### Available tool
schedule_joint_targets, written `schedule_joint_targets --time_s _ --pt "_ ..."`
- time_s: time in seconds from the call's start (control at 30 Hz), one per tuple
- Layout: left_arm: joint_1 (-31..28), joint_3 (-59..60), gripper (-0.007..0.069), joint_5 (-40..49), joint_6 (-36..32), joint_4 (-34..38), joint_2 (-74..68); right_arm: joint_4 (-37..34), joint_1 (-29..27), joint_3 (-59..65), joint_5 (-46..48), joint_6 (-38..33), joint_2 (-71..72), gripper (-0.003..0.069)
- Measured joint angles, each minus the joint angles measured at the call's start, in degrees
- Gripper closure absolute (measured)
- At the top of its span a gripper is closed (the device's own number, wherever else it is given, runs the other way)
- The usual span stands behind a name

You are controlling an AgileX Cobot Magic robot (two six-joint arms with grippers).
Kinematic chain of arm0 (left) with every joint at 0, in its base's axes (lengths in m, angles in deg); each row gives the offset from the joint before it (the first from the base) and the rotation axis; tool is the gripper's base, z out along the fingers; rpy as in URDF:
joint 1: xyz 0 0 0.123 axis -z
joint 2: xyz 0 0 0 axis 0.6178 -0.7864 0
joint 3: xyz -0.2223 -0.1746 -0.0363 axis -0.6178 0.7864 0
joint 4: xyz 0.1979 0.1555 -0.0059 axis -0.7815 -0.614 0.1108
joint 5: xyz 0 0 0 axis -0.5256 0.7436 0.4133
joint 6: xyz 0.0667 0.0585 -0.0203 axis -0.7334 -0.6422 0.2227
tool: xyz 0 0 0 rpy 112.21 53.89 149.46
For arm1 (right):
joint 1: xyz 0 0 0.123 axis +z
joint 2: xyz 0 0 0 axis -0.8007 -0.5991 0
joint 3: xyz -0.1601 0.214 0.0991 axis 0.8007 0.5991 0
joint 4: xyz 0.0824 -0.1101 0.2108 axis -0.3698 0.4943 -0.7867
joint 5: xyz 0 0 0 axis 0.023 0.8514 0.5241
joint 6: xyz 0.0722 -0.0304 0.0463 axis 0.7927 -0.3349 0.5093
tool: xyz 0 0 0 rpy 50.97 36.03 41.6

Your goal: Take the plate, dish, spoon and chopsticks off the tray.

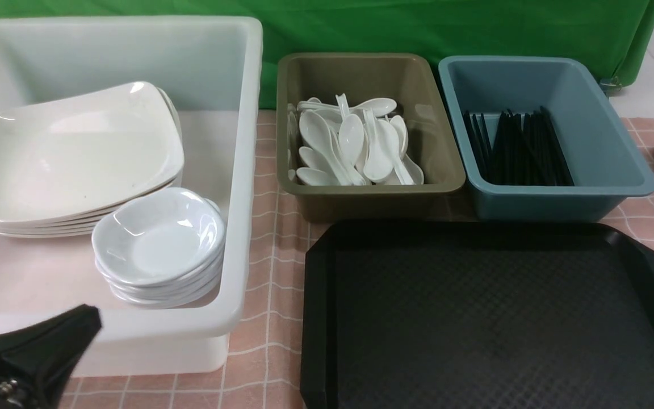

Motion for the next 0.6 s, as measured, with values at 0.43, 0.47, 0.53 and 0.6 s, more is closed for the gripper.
schedule_joint_targets --time_s 0.43,0.47,0.53,0.6 --pt "-14.03 5.29 0.0627 5.99 1.06 -4.43 17.37 0.0 0.0 0.0 0.0 0.0 0.0 0.0416" --pt "-14.56 5.29 0.0627 7.2 1.06 -4.47 18.95 0.0 0.0 0.0 0.0 0.0 0.0 0.0416" --pt "-15.11 5.29 0.0627 9.46 1.06 -4.65 20.74 0.06 0.0 0.0 0.0 0.0 0.0 0.0416" --pt "-15.98 5.29 0.0627 12.9 1.3 -5.85 23.51 0.06 0.0 0.0 0.0 0.0 0.0 0.0414"
